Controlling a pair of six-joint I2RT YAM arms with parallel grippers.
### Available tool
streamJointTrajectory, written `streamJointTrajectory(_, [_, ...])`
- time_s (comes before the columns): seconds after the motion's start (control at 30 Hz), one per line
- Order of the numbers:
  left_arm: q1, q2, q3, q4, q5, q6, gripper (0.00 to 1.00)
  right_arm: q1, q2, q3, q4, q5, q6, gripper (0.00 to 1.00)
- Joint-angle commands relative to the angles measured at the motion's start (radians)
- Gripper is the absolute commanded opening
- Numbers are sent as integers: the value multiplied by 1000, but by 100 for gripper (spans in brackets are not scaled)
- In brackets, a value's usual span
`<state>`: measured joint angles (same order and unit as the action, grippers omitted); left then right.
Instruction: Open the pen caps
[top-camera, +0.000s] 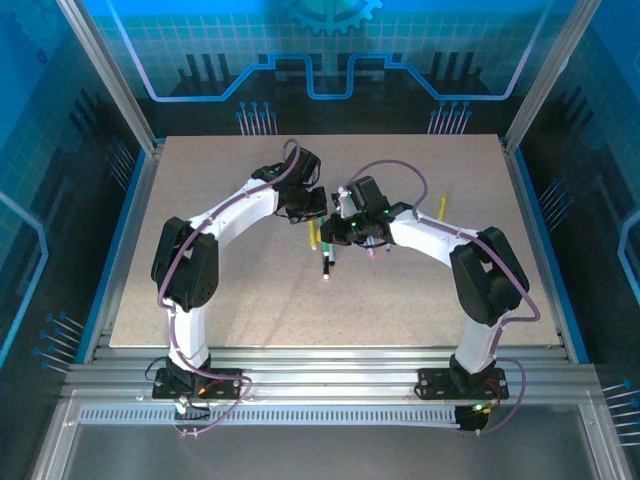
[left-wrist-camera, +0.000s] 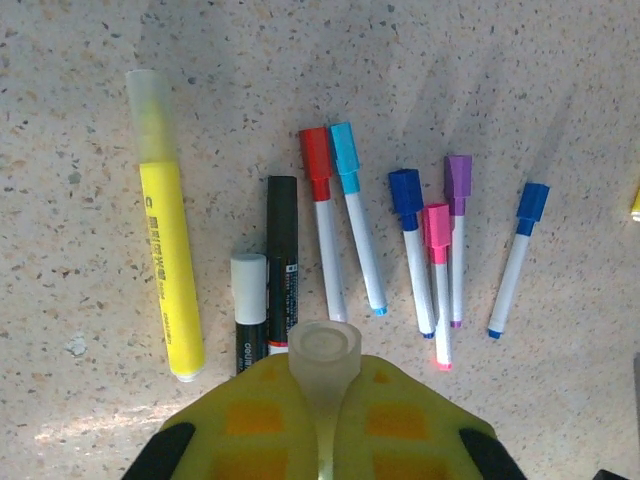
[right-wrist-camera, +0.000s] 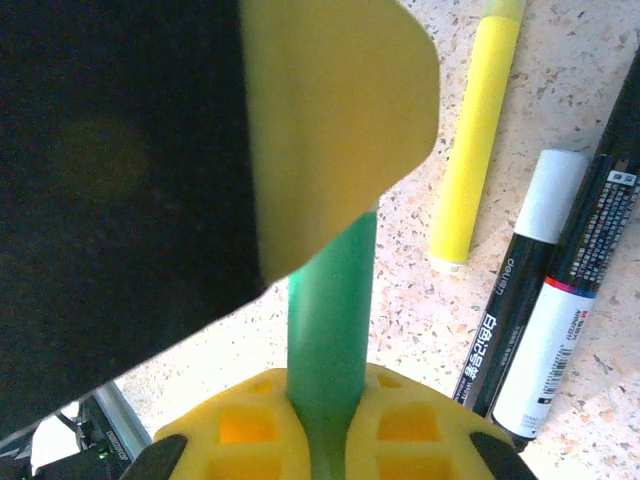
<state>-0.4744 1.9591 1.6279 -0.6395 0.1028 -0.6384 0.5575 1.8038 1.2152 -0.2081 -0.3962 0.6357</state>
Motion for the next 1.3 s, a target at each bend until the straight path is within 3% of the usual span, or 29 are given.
streamJointTrajectory(0.0, [0, 26, 26, 16, -35, -3, 0, 23, -72, -25, -19, -46, -31, 0])
streamJointTrajectory(0.33, [59, 108, 141, -40, -149, 14, 0, 93, -318, -225, -112, -59, -17, 0])
streamJointTrajectory(0.53, [69, 142, 185, -51, -158, 24, 0, 120, -442, -282, -175, 10, -2, 0])
streamJointTrajectory(0.8, [112, 99, 104, -90, -233, 85, 0, -61, -376, -189, -256, 209, -92, 0])
streamJointTrajectory(0.97, [161, 66, -38, -52, -282, 96, 0, -195, -274, -100, -267, 342, -156, 0])
streamJointTrajectory(1.27, [238, 82, -135, -14, -351, 116, 0, -361, -98, 47, -307, 457, -224, 0])
